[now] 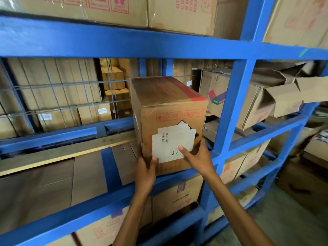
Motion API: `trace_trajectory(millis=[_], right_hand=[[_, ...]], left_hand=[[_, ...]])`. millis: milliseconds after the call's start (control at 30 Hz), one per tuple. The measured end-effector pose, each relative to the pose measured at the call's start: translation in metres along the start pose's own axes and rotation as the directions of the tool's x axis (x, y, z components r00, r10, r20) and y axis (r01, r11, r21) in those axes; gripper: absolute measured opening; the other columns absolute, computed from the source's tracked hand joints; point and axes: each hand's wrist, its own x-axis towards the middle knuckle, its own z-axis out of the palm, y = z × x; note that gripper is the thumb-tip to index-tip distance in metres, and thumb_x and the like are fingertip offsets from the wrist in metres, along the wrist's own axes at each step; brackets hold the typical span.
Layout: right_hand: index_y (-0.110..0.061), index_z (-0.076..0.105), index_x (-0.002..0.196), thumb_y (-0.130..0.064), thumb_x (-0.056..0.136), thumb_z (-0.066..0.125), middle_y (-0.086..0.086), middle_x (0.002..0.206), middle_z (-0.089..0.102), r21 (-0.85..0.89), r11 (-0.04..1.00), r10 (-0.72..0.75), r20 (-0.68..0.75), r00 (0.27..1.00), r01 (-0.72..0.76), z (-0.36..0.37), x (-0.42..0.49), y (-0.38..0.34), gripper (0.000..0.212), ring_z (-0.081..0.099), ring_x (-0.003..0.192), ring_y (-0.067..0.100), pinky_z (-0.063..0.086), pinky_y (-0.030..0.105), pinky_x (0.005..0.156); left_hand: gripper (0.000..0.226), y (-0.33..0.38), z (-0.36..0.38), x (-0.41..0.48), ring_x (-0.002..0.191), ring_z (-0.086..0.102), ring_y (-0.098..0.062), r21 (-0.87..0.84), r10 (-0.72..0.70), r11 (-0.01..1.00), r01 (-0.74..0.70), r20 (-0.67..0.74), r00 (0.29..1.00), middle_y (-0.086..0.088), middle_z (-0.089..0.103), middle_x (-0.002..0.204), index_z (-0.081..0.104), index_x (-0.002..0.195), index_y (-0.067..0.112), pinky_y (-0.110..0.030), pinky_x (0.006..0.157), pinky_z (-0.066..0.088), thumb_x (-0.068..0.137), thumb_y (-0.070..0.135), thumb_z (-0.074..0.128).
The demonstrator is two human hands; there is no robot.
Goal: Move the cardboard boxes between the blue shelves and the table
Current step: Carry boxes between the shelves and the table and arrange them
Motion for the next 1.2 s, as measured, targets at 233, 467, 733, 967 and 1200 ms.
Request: trace_trajectory(millis=[233, 467, 733, 967, 1200], right_hand=[[-0.019, 0.038, 0.137, -0.045, 0.079, 0.085, -0.003, 0.134, 0.057, -0.135, 0.989, -0.059, -0.054, 0.997, 0.051, -0.005, -0.015, -0.012, 0.079, 0.052, 0.134, 0.022, 0.046, 0.031, 0.098], [-0.027, -0.005, 0.162, -0.047, 0.048, 0.099, 0.021, 0.168, -0.015, -0.701, 0.636, -0.542, -0.106, 0.834, 0.324, -0.015, -0.011, -0.065, 0.155, -0.007, 0.157, 0.039, 0.021, 0.062, 0.121], [-0.032, 0.024, 0.159, -0.062, 0.054, 0.090, 0.017, 0.170, 0.008, -0.820, 0.233, -0.636, 0.278, 0.720, 0.523, -0.023, 0.015, -0.112, 0.128, 0.008, 0.157, 0.036, 0.001, 0.072, 0.119], [-0.041, 0.018, 0.159, -0.072, 0.052, 0.086, -0.001, 0.170, 0.018, -0.722, 0.337, -0.437, 0.449, 0.780, 0.605, -0.019, 0.058, -0.164, 0.130, 0.023, 0.154, 0.025, 0.019, 0.056, 0.119], [-0.035, 0.031, 0.156, -0.072, 0.051, 0.085, -0.003, 0.152, 0.052, -0.610, 0.502, -0.493, 0.381, 0.782, 0.613, -0.036, 0.089, -0.178, 0.124, 0.051, 0.135, 0.027, 0.042, 0.048, 0.109]], left_hand=[[0.058, -0.007, -0.007, -0.005, 0.136, 0.049, -0.025, -0.048, -0.072, 0.996, 0.074, 0.044, 0.996, -0.005, 0.051, 0.148, 0.037, 0.148, 0.020, -0.028, 0.100, 0.041, 0.098, 0.036, 0.062], [0.101, -0.022, -0.026, 0.017, 0.141, 0.045, -0.031, 0.045, -0.207, 0.978, 0.202, 0.197, 0.958, -0.005, 0.043, 0.156, 0.022, 0.159, 0.025, -0.043, 0.114, 0.041, 0.080, 0.043, 0.081], [0.125, -0.030, -0.032, 0.054, 0.145, 0.038, -0.032, 0.349, -0.474, 0.871, 0.345, 0.420, 0.773, -0.013, 0.038, 0.159, 0.034, 0.153, 0.010, -0.041, 0.119, 0.032, 0.052, 0.051, 0.095], [0.093, -0.034, -0.027, 0.061, 0.109, 0.057, -0.023, 0.055, -0.441, 0.887, 0.459, 0.403, 0.802, -0.011, 0.059, 0.140, 0.051, 0.141, 0.008, -0.029, 0.087, 0.049, 0.061, 0.027, 0.095], [0.103, -0.017, -0.045, 0.055, 0.118, 0.059, -0.026, -0.427, -0.275, 0.840, 0.335, 0.197, 0.941, -0.002, 0.063, 0.127, 0.050, 0.139, 0.022, -0.046, 0.100, 0.052, 0.050, 0.038, 0.100]])
